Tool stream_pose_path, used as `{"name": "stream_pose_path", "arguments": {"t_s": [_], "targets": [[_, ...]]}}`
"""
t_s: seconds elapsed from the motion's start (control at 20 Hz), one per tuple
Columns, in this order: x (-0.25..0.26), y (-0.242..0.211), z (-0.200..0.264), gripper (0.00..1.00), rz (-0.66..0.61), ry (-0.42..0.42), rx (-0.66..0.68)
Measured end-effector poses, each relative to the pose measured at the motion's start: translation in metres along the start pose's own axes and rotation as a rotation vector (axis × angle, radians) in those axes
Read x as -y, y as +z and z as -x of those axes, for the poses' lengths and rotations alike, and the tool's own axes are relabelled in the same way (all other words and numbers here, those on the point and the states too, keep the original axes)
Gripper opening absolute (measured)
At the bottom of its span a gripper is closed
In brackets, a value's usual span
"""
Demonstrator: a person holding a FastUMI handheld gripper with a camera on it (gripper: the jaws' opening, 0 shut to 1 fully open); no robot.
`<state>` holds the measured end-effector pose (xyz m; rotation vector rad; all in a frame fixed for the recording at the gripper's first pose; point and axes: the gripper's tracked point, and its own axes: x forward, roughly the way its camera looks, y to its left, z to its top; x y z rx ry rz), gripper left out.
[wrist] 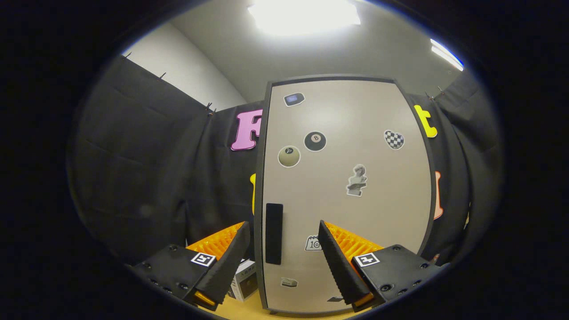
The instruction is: Open the shoe cabinet door, grab the shoes and put them into the shoe cabinet, then close the shoe cabinet door.
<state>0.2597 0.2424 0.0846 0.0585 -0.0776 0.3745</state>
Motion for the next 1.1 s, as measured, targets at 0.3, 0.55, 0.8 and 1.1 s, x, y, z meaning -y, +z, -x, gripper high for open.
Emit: {"name": "stream_pose_path", "arguments": {"t_s": [0.3, 0.55, 0.8, 1.1], "targets": [[-0.015, -0.025, -0.05, 0.89, -0.022, -0.002, -0.04], [-0.022, -0.051, -0.073, 0.75, -0.025, -0.024, -0.112], [-0.015, -0.065, -0.08, 0.38, -0.048, -0.067, -0.166], [-0.018, -0.061, -0.069, 0.1, -0.048, -0.016, -0.178]]}}
